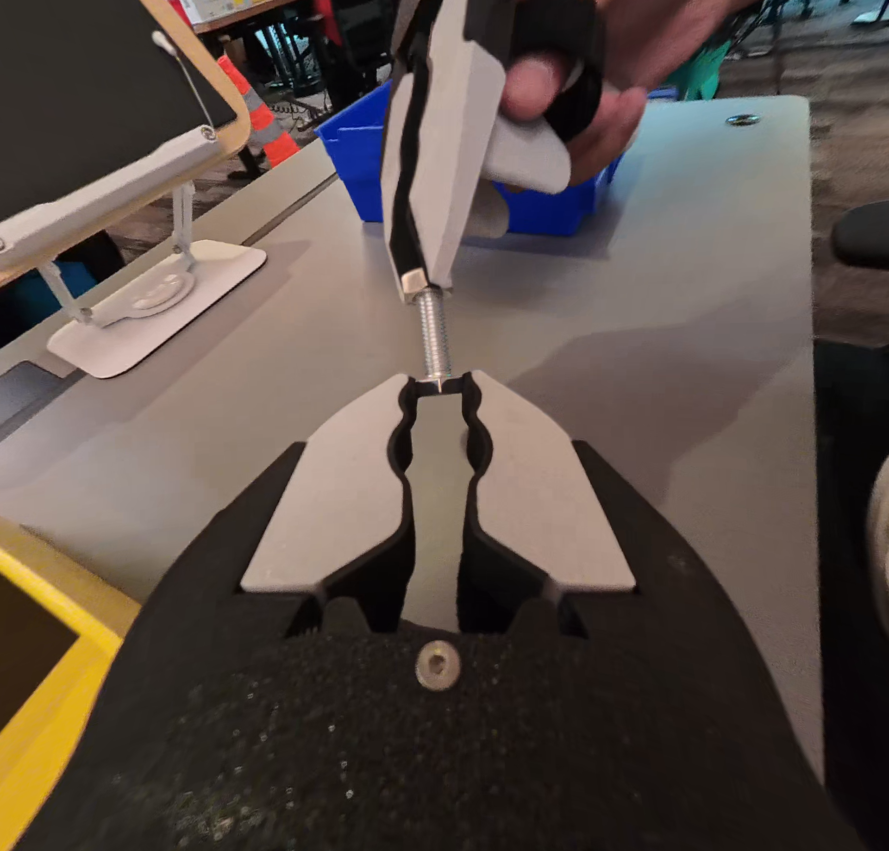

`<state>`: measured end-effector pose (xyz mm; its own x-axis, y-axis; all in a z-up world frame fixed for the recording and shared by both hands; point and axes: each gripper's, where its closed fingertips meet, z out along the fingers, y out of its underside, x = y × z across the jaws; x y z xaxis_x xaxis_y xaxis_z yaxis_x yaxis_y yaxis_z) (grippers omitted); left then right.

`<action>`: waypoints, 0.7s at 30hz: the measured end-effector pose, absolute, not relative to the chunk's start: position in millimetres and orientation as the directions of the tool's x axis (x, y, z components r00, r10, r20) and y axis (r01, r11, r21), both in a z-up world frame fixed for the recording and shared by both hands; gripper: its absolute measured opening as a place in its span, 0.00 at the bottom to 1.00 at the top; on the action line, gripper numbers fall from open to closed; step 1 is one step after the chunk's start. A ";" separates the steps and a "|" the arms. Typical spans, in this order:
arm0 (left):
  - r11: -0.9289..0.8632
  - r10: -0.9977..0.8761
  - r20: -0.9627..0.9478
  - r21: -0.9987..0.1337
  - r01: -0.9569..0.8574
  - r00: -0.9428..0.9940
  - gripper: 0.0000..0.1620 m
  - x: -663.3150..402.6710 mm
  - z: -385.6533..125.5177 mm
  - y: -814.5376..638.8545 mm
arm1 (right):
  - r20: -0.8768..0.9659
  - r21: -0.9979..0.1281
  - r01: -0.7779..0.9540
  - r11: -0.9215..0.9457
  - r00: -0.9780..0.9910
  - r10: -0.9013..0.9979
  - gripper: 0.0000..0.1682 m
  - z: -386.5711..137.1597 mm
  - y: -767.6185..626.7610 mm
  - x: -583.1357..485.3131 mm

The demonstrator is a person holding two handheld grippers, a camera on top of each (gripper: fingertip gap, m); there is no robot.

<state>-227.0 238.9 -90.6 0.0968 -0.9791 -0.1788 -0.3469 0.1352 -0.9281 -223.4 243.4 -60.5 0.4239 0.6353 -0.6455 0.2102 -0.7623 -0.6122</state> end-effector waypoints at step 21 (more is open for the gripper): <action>0.056 -0.986 -0.102 -0.949 -0.311 0.134 0.11 -228.6 -86.5 247.0 | -0.522 -0.711 0.215 -0.669 0.476 0.708 0.24 -52.6 244.9 -231.2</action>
